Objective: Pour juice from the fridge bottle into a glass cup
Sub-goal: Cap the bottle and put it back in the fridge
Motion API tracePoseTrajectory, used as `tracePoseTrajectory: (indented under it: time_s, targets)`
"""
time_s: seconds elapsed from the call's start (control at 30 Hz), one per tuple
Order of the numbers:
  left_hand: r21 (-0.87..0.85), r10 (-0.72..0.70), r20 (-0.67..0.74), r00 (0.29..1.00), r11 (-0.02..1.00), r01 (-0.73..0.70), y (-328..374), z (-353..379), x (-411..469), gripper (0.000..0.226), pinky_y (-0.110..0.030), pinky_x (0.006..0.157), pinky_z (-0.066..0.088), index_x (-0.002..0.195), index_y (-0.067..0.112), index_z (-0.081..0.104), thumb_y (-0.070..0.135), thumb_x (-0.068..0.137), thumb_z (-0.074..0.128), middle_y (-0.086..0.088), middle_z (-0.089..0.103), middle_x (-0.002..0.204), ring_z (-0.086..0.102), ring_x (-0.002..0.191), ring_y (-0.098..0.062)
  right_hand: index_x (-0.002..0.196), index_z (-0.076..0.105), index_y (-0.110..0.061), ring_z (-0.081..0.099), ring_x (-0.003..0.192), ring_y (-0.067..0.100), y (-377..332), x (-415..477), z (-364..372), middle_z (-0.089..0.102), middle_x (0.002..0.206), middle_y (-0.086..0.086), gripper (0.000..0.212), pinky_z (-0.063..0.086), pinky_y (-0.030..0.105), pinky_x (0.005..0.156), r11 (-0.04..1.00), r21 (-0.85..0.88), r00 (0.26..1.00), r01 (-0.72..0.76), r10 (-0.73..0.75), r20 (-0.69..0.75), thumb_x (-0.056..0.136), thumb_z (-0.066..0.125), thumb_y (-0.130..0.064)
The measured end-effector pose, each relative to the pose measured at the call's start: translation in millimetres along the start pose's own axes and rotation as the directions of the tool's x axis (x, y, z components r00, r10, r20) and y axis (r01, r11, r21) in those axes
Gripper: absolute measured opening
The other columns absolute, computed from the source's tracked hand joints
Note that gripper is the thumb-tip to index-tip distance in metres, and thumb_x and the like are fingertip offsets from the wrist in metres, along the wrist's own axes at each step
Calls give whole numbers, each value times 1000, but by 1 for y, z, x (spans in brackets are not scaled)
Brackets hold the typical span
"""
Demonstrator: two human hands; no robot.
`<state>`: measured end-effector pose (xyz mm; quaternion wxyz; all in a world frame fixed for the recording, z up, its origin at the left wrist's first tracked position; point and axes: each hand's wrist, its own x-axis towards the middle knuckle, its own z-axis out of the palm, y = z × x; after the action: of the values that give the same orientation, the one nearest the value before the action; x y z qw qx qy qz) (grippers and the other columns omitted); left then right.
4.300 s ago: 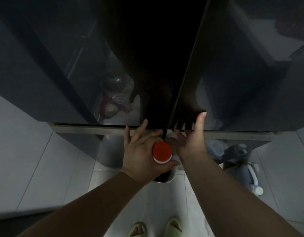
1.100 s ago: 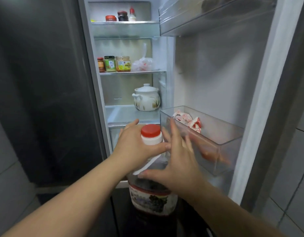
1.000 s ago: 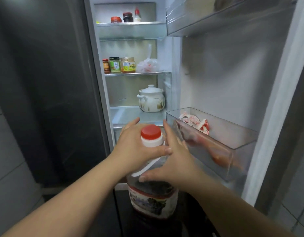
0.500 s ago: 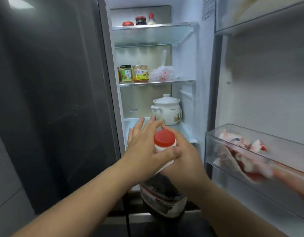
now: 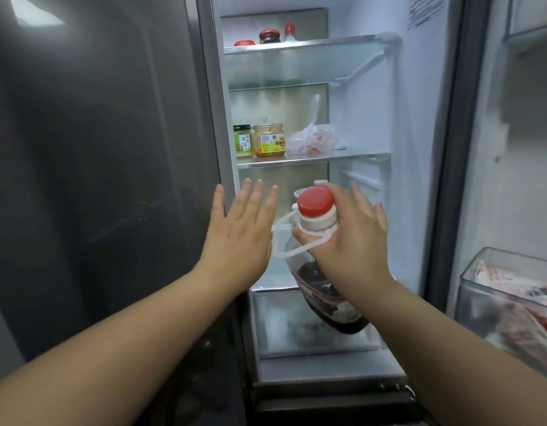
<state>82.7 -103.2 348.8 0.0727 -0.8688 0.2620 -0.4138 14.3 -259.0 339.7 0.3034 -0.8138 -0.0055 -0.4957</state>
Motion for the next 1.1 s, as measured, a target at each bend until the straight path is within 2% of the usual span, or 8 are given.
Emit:
tracePoseTrajectory:
  time_s: [0.07,0.13,0.33,0.5,0.67,1.1]
  targets:
    - [153,50,113,992,986,-67,3,10,11,72,-59,113,-11,151,9,-15,24,96,29,-18,-16,159,-18,145,-35,123,54,-34,29,143,25,2,12,11,63,125,-8,55,14,51,115,999,-41,1000,14,-14,-7,75,76,-47]
    - [242,49,138,989,967,-82,5,20,27,70,-59,113,-12,149,5,-18,21,96,24,-21,-23,156,-24,143,-38,124,54,-33,29,144,26,7,25,20,64,125,-6,55,12,50,115,999,-37,1000,-1,0,-22,75,76,-47]
    - [362,-69,158,985,932,8,5,43,64,70,-61,112,-11,149,1,-17,23,96,23,-25,-22,155,-23,142,-41,128,53,-30,28,144,26,33,51,41,66,122,-6,59,15,52,115,998,-33,998,-57,57,3,76,76,-46]
    - [358,-272,162,949,912,200,-1,66,74,75,-67,105,-18,147,6,-26,37,97,22,-23,-32,152,-31,139,-41,132,50,-34,23,146,24,46,69,65,65,122,-9,62,11,50,115,998,5,997,-60,60,52,77,74,-48]
    - [450,-239,127,963,879,159,-10,79,64,73,-69,105,-17,145,6,-29,49,98,8,-23,-36,150,-34,138,-41,132,48,-34,22,146,27,51,79,86,67,121,-8,59,9,52,115,999,35,995,-19,15,98,80,71,-49]
    - [537,-274,82,958,822,189,-6,77,64,75,-66,101,-26,147,2,-21,49,99,12,-22,-32,152,-38,135,-37,133,49,-30,25,145,29,51,90,107,66,124,-3,59,7,53,117,987,149,990,-54,34,136,81,73,-41]
